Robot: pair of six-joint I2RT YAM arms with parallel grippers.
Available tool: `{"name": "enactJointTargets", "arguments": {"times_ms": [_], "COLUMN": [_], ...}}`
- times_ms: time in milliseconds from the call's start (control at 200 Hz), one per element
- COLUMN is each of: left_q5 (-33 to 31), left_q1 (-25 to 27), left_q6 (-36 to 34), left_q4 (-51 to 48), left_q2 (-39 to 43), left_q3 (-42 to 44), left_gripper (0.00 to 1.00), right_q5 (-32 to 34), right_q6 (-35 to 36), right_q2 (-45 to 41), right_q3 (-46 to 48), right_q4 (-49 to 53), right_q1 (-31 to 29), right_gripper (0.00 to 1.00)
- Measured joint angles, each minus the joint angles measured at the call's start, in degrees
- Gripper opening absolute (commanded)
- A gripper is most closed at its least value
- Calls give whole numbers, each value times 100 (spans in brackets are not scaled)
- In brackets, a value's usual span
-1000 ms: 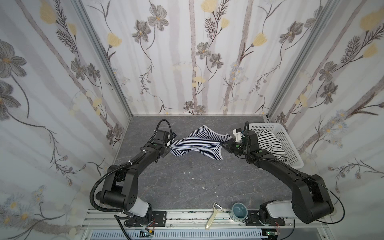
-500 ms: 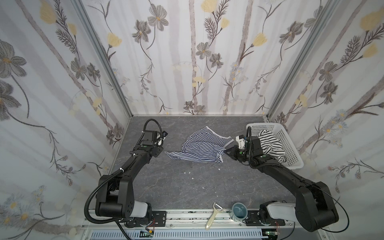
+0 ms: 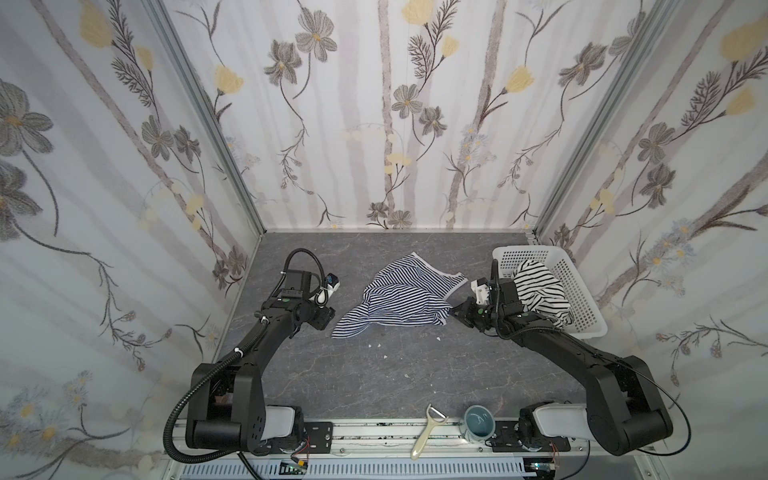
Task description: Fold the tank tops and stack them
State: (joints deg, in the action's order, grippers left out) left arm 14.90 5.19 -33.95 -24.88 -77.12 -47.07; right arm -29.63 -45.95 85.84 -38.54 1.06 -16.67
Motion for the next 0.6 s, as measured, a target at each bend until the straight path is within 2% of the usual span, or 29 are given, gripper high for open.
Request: {"name": "enactJointTargets", "arguments": {"times_ms": [255,495,600], "left_q5": [199,256,313], "left_q1": [0,0,4], "left_q6": [-219,-203,-181], "left_q4": [-522,-398,-361], "left_q2": [-192,-481,-680], "left_q3": [402,422,385], "left_gripper": [54,55,50], "right_q5": [0,-2,-2], "right_q6": [0,-2,-4], "right_q2": [90,105,92], "right_q3": [0,98,164], "right_q4": [-127,-179,-201], "right_q1": [2,2,2], "right_gripper": [2,6,6]}}
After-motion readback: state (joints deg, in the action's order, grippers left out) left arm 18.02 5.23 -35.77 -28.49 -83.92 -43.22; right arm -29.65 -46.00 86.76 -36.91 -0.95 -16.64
